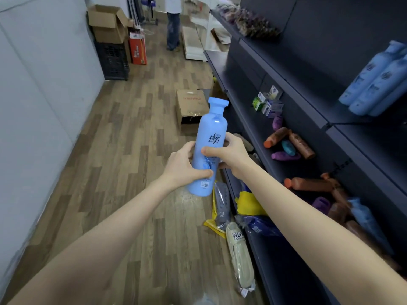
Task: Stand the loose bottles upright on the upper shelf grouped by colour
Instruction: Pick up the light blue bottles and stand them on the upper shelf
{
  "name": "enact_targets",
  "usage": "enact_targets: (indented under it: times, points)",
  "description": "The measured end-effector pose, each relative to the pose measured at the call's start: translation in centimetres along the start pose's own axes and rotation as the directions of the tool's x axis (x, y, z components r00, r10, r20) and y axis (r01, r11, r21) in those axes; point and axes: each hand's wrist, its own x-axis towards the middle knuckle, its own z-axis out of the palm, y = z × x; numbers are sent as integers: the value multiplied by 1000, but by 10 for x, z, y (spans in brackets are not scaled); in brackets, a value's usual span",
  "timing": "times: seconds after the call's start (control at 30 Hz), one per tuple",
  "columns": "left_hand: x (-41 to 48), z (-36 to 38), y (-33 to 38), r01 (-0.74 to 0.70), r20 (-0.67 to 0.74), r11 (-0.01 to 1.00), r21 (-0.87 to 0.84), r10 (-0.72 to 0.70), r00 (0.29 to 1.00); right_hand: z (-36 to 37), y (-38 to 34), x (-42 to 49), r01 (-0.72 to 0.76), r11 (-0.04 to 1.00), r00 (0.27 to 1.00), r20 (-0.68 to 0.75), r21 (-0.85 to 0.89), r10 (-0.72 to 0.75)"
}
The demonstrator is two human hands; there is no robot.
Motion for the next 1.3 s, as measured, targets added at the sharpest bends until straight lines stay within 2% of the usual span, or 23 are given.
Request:
enact_targets:
  times: [0.23,0.5,0.67,0.97,1.3]
  points:
    - [32,9,-2,16,33,999,-45,-14,999,-8,-2,27,33,999,997,-76,30,-31]
    - [89,24,0,40,38,998,-47,-38,999,-30,6,88,46,999,991,-123,-29,-49]
    - [140,38,5,69,35,996,-57,-67,997,-55,4,142,36,996,992,-116,-83,-45]
    - [218,55,15,88,-15,995,-52,-89,996,-91,-9,217,52,997,997,-47,-58,-55]
    - [258,67,17,116,-39,991,-68,-118,992,-108,-11,260,73,993,997,-9,-88,-74]
